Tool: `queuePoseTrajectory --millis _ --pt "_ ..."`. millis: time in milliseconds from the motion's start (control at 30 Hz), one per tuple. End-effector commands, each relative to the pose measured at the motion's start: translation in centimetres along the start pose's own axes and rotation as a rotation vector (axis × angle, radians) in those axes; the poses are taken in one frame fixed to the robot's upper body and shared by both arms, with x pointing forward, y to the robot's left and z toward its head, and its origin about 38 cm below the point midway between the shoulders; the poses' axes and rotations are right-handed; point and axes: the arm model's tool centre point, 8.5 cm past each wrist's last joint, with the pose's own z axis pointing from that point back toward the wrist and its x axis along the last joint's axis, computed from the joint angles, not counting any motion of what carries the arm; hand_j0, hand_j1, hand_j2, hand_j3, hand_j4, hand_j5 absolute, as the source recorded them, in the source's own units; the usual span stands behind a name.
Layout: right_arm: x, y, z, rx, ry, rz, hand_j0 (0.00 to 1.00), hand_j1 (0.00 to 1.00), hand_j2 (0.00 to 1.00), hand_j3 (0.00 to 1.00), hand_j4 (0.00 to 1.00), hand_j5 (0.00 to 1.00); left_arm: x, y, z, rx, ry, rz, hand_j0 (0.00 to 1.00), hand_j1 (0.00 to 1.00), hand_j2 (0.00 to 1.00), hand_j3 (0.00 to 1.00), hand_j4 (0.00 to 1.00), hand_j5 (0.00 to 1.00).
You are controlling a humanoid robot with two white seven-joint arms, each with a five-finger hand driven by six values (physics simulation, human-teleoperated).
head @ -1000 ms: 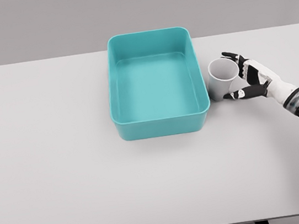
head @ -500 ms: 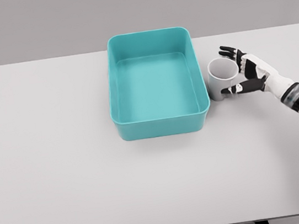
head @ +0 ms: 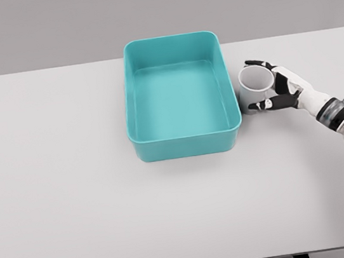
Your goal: Put the paper cup into the basket with your right arm
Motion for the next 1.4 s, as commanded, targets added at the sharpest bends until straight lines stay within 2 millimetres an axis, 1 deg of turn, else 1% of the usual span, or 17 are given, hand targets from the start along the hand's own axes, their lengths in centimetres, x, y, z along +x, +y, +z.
queuePoseTrajectory --millis 0,33,133,200,233,300,367,400,667,800,867,967,1033,1133,1200,1300,1367 --pt "0.1 0.1 -0.1 0.004 -0.004 0.000 0.72 0.72 0.72 0.72 0.72 0.72 0.0 0.0 0.0 0.000 0.000 0.001 1.00 1.00 1.00 1.00 1.00 1.00" --pt "0.1 0.1 -0.1 0.004 -0.003 -0.001 0.68 0.68 0.68 0.68 0.68 0.68 0.0 0.0 0.0 0.000 0.000 0.001 1.00 1.00 1.00 1.00 1.00 1.00" --pt "0.1 0.1 0.0 0.005 -0.005 0.000 0.60 0.60 0.60 0.60 0.60 0.60 0.0 0.0 0.0 0.000 0.000 0.001 1.00 1.00 1.00 1.00 1.00 1.00" --pt "0.1 0.1 0.0 0.004 -0.004 0.002 0.59 0.59 0.59 0.59 0.59 0.59 0.0 0.0 0.0 0.000 0.000 -0.001 1.00 1.00 1.00 1.00 1.00 1.00" --pt "0.2 0.0 0.1 0.005 -0.006 0.007 0.56 0.56 0.56 0.56 0.56 0.56 0.0 0.0 0.0 0.000 0.000 -0.001 1.00 1.00 1.00 1.00 1.00 1.00" --pt "0.4 -0.2 0.2 0.003 -0.007 0.014 0.56 0.56 0.56 0.56 0.56 0.56 0.0 0.0 0.0 0.000 0.000 -0.001 1.00 1.00 1.00 1.00 1.00 1.00" --pt "1.8 -0.3 0.1 0.010 -0.039 0.038 0.55 0.55 0.55 0.55 0.55 0.55 0.0 0.0 0.0 0.000 0.000 -0.001 1.00 1.00 1.00 1.00 1.00 1.00" --pt "2.1 -0.2 0.0 0.014 -0.047 0.042 0.52 0.52 0.52 0.52 0.52 0.52 -0.1 0.0 0.0 0.000 0.002 0.001 1.00 1.00 1.00 1.00 1.00 1.00" --pt "4.9 0.0 0.1 0.034 -0.114 0.098 0.50 0.50 0.50 0.50 0.50 0.50 0.0 0.0 0.0 0.000 0.000 -0.001 1.00 1.00 1.00 1.00 1.00 1.00" --pt "6.7 -1.0 0.8 0.015 -0.150 0.131 0.48 0.48 0.48 0.48 0.48 0.48 0.0 0.0 0.0 0.000 -0.001 0.001 1.00 1.00 1.00 1.00 1.00 1.00" --pt "7.2 -1.1 0.8 0.017 -0.162 0.142 0.48 0.48 0.48 0.48 0.48 0.48 -0.1 0.0 0.0 0.000 0.002 0.001 1.00 1.00 1.00 1.00 1.00 1.00" --pt "8.5 -0.9 0.6 0.026 -0.209 0.178 0.48 0.48 0.48 0.48 0.48 0.48 -0.1 0.0 0.0 0.000 0.002 -0.001 1.00 1.00 1.00 1.00 1.00 1.00" --pt "9.4 -1.2 0.8 0.027 -0.227 0.212 0.48 0.48 0.48 0.48 0.48 0.48 0.0 0.0 0.0 0.000 0.000 -0.001 1.00 1.00 1.00 1.00 1.00 1.00" --pt "10.0 -0.9 0.6 0.034 -0.261 0.268 0.48 0.48 0.48 0.48 0.48 0.48 0.0 0.0 0.0 0.000 0.000 0.001 1.00 1.00 1.00 1.00 1.00 1.00" --pt "9.8 0.0 0.0 0.051 -0.256 0.324 0.48 0.48 0.48 0.48 0.48 0.48 -0.1 0.0 0.0 0.000 0.002 0.001 1.00 1.00 1.00 1.00 1.00 1.00" --pt "11.5 1.1 -1.3 0.073 -0.289 0.385 0.48 0.48 0.48 0.48 0.48 0.48 0.0 0.0 0.0 0.000 0.000 -0.001 1.00 1.00 1.00 1.00 1.00 1.00" --pt "12.3 1.7 -1.7 0.082 -0.306 0.412 0.48 0.48 0.48 0.48 0.48 0.48 0.0 0.0 0.0 0.000 0.000 0.001 1.00 1.00 1.00 1.00 1.00 1.00"
